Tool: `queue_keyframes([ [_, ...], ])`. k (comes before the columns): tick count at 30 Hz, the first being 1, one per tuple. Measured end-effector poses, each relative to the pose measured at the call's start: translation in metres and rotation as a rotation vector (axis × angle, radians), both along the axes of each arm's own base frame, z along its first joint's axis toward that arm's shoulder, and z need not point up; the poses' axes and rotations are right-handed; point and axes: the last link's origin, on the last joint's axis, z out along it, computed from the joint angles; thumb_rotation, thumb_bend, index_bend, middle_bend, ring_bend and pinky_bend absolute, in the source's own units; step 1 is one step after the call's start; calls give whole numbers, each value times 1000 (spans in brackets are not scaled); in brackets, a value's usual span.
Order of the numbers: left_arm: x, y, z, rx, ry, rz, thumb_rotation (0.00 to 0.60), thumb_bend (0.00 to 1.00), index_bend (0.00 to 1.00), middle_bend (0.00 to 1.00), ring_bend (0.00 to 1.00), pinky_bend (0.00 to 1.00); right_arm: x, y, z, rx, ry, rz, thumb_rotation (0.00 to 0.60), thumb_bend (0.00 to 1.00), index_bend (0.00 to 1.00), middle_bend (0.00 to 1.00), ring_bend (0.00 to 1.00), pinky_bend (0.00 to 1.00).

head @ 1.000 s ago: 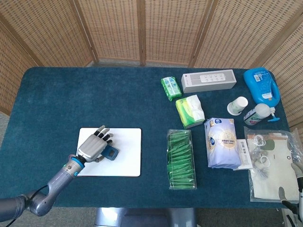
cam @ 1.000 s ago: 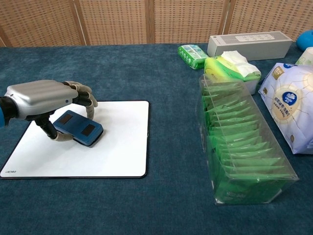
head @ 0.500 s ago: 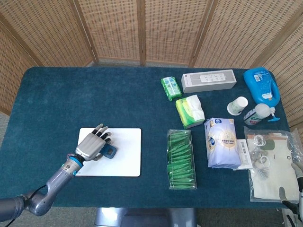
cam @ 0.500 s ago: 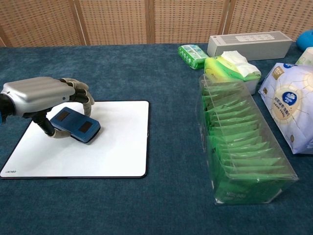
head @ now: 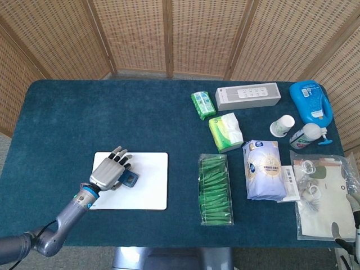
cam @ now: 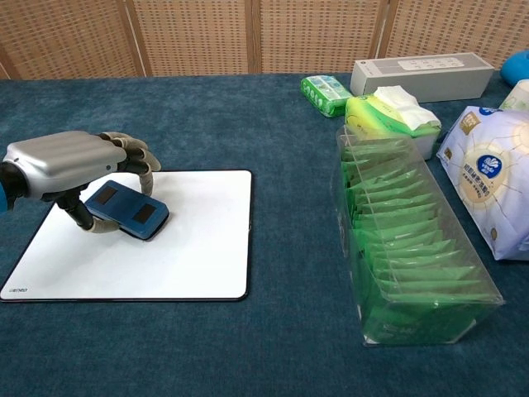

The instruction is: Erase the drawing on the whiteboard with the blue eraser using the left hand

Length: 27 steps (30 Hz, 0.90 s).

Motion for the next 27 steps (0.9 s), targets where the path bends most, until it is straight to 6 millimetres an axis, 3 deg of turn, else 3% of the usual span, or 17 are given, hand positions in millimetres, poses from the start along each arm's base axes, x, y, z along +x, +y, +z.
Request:
queue_keyframes([
  [15, 28, -34, 3, -99, -17, -95, 600, 363, 846, 182, 0, 0, 1, 1, 0, -2, -2, 2, 600, 401, 113, 118, 0, 72],
  [27, 26, 0, 5, 6, -63, -39, 600, 363, 847, 174, 0, 0, -2, 1, 0, -5, -6, -3, 600, 402, 113, 118, 0, 72],
])
